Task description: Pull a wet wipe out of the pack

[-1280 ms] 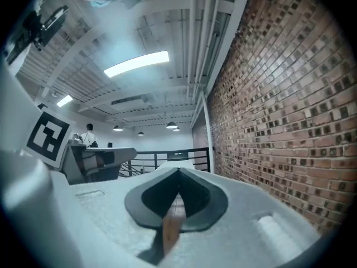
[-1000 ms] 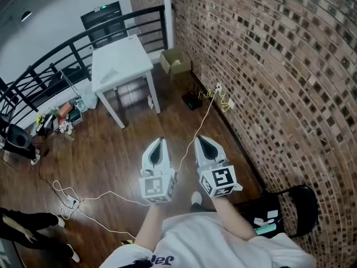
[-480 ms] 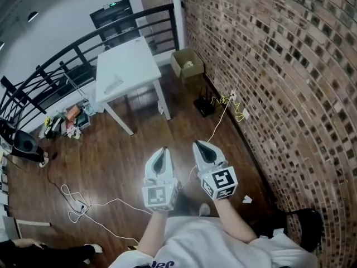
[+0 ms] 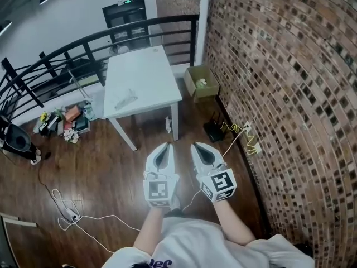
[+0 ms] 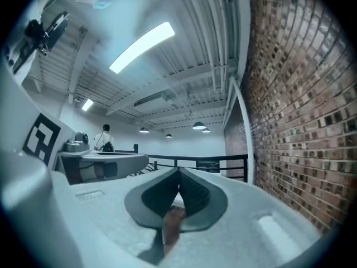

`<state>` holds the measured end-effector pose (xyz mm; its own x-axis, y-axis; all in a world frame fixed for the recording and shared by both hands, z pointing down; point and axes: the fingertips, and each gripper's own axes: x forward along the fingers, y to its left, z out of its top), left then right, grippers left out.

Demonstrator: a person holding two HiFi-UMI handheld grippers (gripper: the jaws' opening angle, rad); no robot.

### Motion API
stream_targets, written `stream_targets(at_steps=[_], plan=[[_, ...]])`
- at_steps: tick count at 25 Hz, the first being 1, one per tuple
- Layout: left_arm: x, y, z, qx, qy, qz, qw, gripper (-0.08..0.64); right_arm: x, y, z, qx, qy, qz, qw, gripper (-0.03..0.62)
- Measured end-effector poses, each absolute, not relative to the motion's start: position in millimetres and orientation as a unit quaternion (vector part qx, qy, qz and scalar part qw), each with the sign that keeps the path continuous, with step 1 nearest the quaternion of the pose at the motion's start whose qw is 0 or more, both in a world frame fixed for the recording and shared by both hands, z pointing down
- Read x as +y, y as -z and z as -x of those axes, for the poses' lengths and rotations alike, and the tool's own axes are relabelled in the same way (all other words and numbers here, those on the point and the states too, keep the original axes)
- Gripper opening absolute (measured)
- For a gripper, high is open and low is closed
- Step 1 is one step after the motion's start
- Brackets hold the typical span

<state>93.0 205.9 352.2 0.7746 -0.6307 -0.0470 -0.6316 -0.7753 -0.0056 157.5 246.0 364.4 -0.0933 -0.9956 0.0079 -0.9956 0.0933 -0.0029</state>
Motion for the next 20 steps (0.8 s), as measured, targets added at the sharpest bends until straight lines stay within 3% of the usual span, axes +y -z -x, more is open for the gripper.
stream_targets(at_steps=[8,20], plan=[[73.1,-372.6,-48.8,0.397,-0.008,0.917,-0.030,0.015,124.8,-381.1,-108.6,-0.779,-0.029,-0.626,0.031,-0.012],[-80.1,-378.6,-43.5,0.477,-0.002,0.879,-0.015,0.015,-46.3,-388.3,-136.9,-0.815,-0.043,-0.577,0.007,-0.012]])
